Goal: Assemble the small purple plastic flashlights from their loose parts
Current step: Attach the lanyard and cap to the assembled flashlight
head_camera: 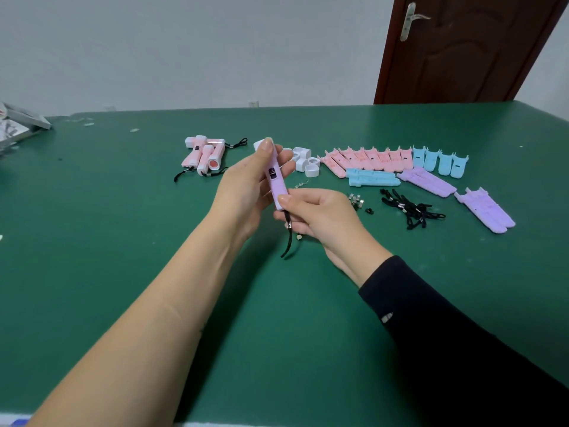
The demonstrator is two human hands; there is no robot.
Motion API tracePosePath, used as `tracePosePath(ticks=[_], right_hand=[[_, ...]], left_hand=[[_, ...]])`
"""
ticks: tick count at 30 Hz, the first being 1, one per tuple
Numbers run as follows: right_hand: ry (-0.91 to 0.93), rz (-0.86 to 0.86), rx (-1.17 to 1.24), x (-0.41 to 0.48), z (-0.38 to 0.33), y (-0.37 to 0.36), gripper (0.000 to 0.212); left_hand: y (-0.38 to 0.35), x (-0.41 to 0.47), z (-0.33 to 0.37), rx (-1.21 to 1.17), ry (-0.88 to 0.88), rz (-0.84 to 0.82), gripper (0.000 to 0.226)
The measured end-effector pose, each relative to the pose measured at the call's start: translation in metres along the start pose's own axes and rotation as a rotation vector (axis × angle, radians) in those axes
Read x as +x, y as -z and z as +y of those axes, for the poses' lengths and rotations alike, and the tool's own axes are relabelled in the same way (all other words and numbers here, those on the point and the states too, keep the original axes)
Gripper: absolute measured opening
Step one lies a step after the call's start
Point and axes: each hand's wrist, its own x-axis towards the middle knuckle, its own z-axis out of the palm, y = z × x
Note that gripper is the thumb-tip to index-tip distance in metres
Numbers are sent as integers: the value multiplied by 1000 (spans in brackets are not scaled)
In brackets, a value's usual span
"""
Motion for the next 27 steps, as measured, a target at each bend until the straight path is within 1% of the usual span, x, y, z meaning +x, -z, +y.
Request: tracePosePath(ticks=[4,7,10,14,16,20,22,25,27], right_hand=[[19,-9,-98,3,-5,-4,10],[46,-34,-181,2,-10,-9,20],[21,-26,-147,-1,-8,-9,22],[14,-35,-46,-3,-7,-7,24],[10,-44,-32,-3,-6,-7,24],[-5,-39,-47,-1,-7,-5,23],[-18,-32,-45,-1,-9,-5,24],[-42,-17,0,0,-10,-5,30],[-45,-15,8,-1,-9,-4,31]], left_hand=[[-6,-4,1,-18,43,-2,25],[-12,-9,-5,112,45,-73,34],[-15,-10,-9,153,51,-119,39],[-12,-10,-9,144,57,-123,30],[-10,-9,-9,155,72,-122,26],[-10,-10,-6,153,82,-124,27],[-12,-10,-5,159,85,-120,34],[-13,-9,-5,170,112,-133,54],[-13,-8,-6,164,117,-139,55]])
